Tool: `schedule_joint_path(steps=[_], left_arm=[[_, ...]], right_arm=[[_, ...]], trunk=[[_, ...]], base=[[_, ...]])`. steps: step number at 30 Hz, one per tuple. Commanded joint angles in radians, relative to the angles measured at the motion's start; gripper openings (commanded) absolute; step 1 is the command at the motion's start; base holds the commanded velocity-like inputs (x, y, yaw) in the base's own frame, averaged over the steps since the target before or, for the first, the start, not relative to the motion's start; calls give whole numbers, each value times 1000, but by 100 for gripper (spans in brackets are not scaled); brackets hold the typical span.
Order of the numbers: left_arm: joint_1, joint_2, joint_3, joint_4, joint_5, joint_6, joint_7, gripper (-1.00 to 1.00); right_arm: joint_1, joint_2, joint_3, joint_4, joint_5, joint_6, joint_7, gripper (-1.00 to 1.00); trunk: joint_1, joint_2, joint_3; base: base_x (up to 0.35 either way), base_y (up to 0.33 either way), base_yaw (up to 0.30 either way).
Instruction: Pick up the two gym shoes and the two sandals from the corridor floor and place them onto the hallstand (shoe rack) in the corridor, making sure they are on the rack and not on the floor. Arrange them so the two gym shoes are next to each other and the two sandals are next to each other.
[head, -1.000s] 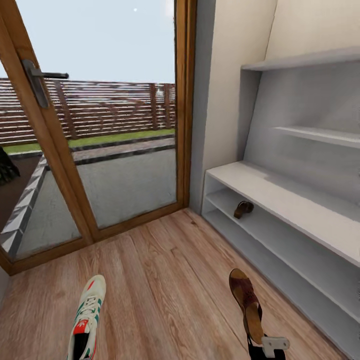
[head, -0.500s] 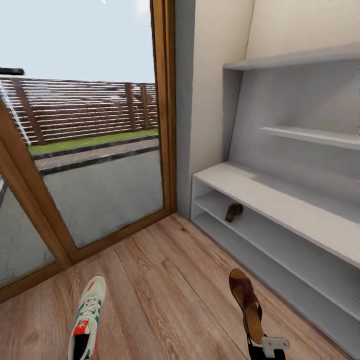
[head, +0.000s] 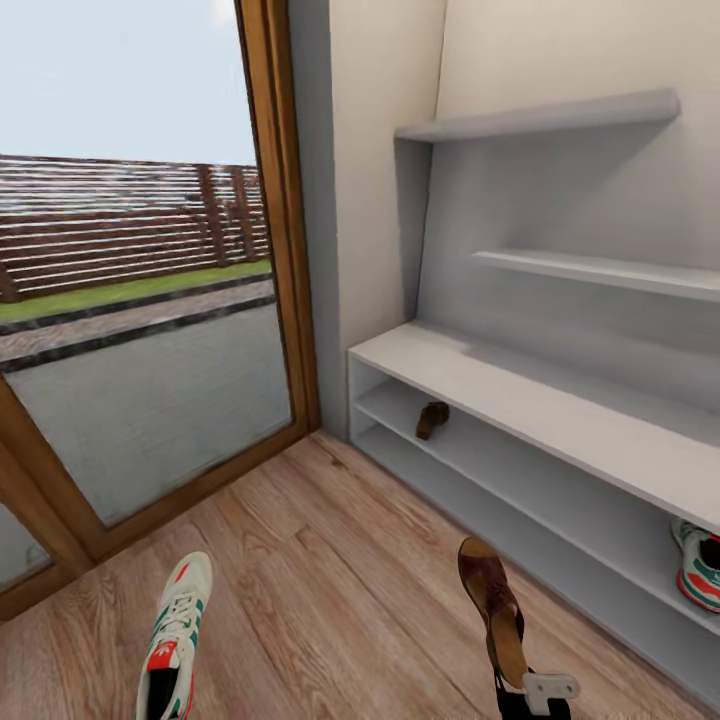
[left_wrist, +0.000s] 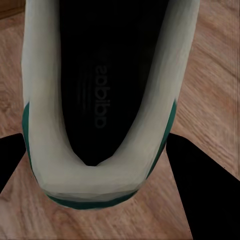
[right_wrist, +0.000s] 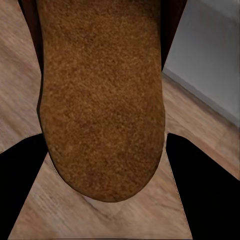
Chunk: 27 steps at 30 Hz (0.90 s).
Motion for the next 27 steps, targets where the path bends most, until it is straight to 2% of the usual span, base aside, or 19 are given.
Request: schedule_joint_path(steps=[1,15,27], left_arm=[[-1,-1,8,0,-9,-4,-4,-100],[-1,-1,6,1,-9,-4,-4,-100],[-1,-1,6,1,-9,-5,-4,-100]], right_arm=[[-1,0,1,1,8,-1,-8,-100],[-1,0,1,1,8,-1,-8,-100],[-1,0,1,1,8,-1,-8,-100]], trunk=[[0,0,-1],[0,0,-1],[0,0,-1]], base=[[0,0,-268],[-3,0,-268],[-166,150,-268]])
